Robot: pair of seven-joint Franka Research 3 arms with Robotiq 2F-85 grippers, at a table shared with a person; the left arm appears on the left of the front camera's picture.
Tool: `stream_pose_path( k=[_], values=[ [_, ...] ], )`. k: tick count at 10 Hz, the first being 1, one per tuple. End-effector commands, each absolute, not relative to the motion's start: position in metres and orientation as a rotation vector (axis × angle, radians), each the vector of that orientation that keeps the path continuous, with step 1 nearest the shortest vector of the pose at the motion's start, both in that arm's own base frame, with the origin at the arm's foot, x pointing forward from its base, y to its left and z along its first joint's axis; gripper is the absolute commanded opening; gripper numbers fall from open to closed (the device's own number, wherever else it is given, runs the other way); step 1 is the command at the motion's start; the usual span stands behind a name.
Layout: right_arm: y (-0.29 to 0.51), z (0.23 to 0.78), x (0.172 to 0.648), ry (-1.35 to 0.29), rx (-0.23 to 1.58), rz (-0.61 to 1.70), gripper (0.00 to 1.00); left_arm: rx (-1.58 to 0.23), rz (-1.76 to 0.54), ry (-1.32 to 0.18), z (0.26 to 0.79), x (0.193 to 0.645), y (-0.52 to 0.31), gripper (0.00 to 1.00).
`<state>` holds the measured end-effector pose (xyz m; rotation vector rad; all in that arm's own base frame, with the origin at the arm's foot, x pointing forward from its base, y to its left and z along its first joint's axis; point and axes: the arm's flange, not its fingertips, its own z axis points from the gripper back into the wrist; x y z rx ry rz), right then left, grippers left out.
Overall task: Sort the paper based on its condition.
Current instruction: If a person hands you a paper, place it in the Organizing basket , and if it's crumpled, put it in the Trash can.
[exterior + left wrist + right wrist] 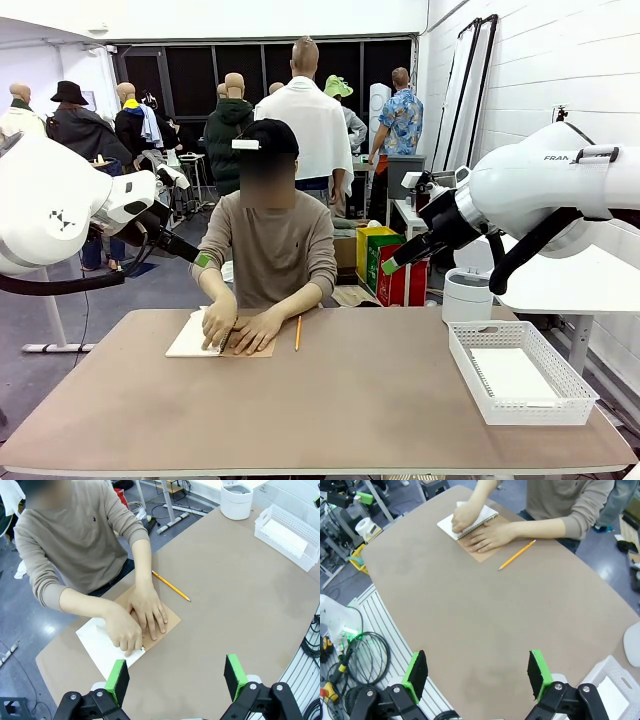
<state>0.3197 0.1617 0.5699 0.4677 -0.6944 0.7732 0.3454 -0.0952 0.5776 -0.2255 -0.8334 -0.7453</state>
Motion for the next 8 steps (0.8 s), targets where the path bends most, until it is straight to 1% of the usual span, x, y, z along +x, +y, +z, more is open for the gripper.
stream_pose_path(
  k=[1,8],
  values=[
    [0.1617,0.5705,0.3201,-0.694,0.469,0.774,1.0,-0.235,-0.755,-0.83,0.5768,0.3449,-0.0944,1.0],
    [0.1617,0.5705,0.3201,-0.694,0.469,0.774,1.0,-0.235,-0.755,-0.83,0.5768,0.3449,-0.0944,1.0]
  ],
)
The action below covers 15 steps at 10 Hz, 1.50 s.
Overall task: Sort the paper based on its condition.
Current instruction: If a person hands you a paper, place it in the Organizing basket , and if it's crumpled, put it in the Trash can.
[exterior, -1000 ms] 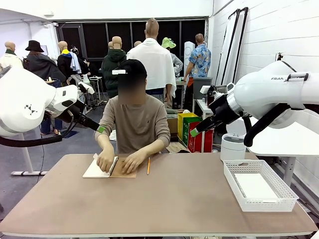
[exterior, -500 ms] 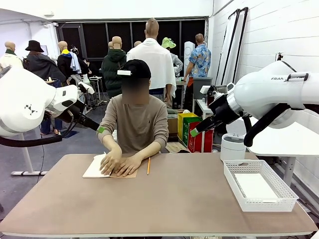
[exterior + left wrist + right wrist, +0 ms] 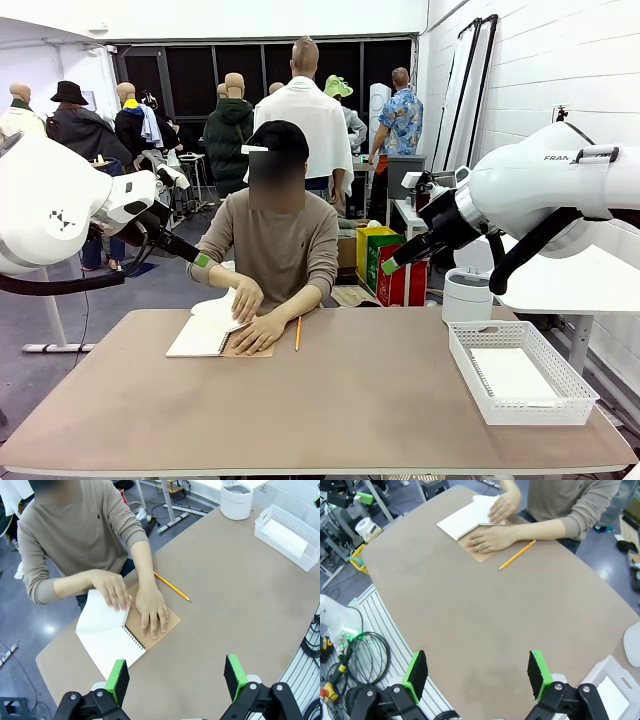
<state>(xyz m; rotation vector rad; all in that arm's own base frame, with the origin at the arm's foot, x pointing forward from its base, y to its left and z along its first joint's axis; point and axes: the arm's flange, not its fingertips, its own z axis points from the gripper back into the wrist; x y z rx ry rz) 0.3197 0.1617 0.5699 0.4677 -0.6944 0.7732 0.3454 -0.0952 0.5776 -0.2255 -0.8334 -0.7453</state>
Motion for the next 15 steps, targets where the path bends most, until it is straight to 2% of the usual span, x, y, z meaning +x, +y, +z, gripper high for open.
stream_pose_path(
  k=[1,15],
  values=[
    [0.1617,0.5705,0.3201,-0.694,0.469,0.774,1.0,-0.235,-0.755,-0.83,0.5768,0.3449,-0.0944,1.0],
    [0.1617,0.5705,0.3201,-0.694,0.469,0.774,1.0,-0.235,-0.755,-0.83,0.5768,0.3449,-0.0944,1.0]
  ],
)
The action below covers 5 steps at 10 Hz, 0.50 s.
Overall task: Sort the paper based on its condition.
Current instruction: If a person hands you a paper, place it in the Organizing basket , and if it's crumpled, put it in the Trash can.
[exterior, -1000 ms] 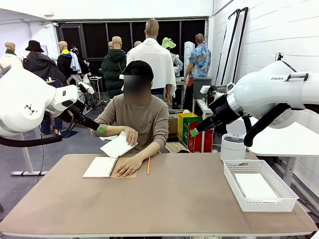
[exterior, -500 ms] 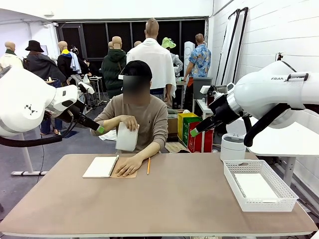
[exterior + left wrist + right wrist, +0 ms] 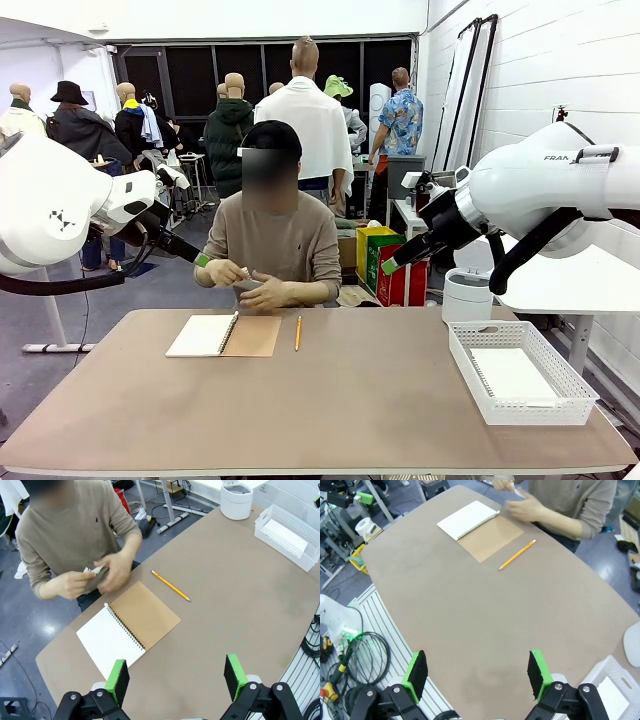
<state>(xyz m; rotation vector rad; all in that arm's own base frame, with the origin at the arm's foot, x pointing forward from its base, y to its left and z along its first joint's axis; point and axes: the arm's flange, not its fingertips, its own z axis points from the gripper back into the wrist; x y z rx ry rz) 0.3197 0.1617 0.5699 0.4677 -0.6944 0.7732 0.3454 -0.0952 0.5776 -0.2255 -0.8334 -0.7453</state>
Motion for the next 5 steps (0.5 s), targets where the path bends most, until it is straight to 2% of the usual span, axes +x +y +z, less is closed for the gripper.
stream_pose_path(
  k=[1,5],
  values=[
    [0.1617,0.5705,0.3201,-0.694,0.469,0.774,1.0,-0.235,-0.755,-0.83,0.5768,0.3449,-0.0944,1.0],
    [0.1617,0.5705,0.3201,-0.694,0.469,0.774,1.0,-0.235,-0.755,-0.83,0.5768,0.3449,-0.0944,1.0]
  ],
)
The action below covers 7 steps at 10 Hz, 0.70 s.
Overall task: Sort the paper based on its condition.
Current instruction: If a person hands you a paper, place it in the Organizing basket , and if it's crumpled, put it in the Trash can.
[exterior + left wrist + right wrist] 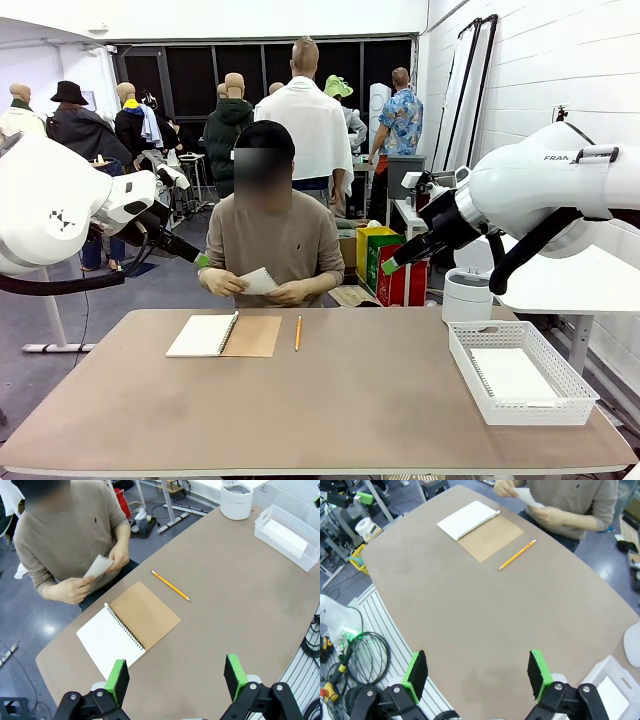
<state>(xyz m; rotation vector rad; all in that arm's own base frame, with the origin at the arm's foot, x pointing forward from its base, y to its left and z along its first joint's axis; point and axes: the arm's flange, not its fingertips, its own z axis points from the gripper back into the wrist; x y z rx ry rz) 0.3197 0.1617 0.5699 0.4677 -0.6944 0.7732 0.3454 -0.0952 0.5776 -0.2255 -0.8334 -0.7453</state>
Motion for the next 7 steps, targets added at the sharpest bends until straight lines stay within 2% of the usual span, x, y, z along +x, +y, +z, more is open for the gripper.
stream_pose_path(
  k=[1,7],
  values=[
    [0.1617,0.5705,0.3201,-0.694,0.469,0.774,1.0,-0.235,-0.755,-0.83,0.5768,0.3449,-0.0944,1.0],
    [0.1617,0.5705,0.3201,-0.694,0.469,0.774,1.0,-0.235,-0.755,-0.83,0.5768,0.3449,-0.0944,1.0]
  ],
)
